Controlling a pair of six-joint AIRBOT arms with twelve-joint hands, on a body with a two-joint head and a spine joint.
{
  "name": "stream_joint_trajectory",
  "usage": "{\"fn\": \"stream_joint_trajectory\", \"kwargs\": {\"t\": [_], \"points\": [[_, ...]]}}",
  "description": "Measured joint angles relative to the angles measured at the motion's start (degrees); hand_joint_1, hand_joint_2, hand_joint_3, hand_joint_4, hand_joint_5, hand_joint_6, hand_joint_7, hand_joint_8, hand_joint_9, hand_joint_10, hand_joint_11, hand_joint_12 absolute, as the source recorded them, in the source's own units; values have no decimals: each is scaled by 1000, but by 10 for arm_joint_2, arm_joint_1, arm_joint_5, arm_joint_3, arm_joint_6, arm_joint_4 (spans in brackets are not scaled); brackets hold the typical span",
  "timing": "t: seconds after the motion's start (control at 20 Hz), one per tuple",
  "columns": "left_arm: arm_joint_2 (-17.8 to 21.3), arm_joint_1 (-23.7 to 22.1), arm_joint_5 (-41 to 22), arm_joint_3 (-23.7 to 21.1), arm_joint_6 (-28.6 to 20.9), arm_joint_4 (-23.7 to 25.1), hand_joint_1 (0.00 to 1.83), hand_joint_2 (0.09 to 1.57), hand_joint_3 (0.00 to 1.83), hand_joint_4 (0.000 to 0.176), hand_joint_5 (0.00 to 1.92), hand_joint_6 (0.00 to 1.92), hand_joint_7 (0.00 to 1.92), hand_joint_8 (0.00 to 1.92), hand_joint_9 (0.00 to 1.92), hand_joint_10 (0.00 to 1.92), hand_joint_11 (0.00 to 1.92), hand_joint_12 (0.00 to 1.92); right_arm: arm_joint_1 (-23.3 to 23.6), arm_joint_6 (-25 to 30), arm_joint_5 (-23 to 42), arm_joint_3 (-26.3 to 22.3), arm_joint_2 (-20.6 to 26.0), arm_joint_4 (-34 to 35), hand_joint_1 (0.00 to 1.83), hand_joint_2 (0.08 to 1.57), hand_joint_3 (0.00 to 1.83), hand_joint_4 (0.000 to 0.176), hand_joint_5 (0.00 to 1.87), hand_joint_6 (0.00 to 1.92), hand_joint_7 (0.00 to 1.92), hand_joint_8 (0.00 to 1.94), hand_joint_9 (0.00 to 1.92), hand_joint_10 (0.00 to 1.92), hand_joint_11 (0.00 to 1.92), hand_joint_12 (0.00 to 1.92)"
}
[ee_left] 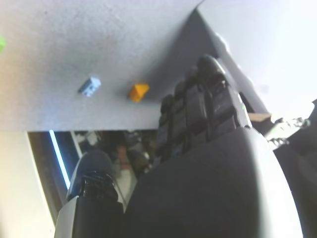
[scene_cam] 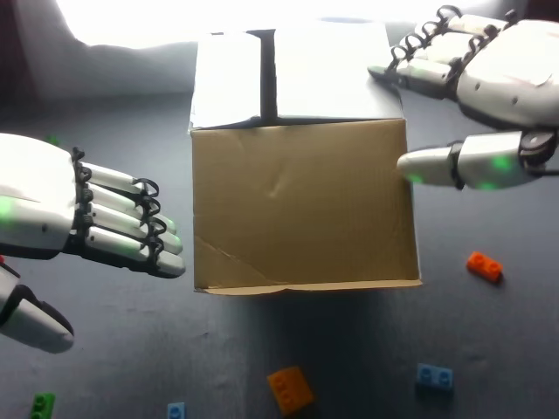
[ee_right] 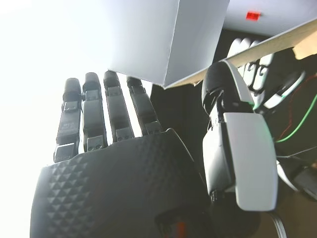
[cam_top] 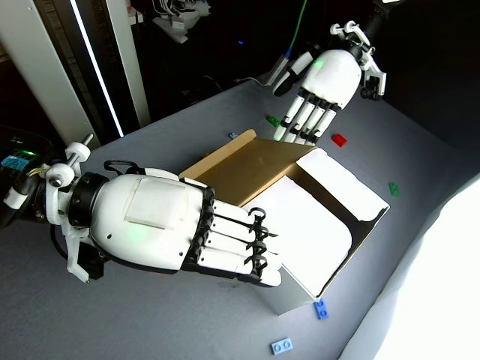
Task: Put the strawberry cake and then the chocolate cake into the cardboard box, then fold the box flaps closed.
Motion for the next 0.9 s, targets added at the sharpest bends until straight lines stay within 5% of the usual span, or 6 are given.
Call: {"fn": "stream_joint_trajectory", "kwargs": {"t": [0.2,0.65,0.9], "points": [[3,20,8,-16,7,-15,0,1271,0,0,109,0,159,0,184,3,0,735,10,12,7,-13,41,15,0,1191,0,0,64,2,147,0,122,3,0,234],[14,34,24,-77,19,-41,0,1286,0,0,107,6,167,8,182,17,0,738,-49,50,11,-99,186,99,0,1182,0,0,37,2,116,1,90,5,0,203],[21,32,24,-104,19,-51,0,1284,0,0,86,1,134,0,166,5,0,660,-16,37,-74,-103,217,202,0,1204,3,0,30,6,105,2,81,7,0,130]]}}
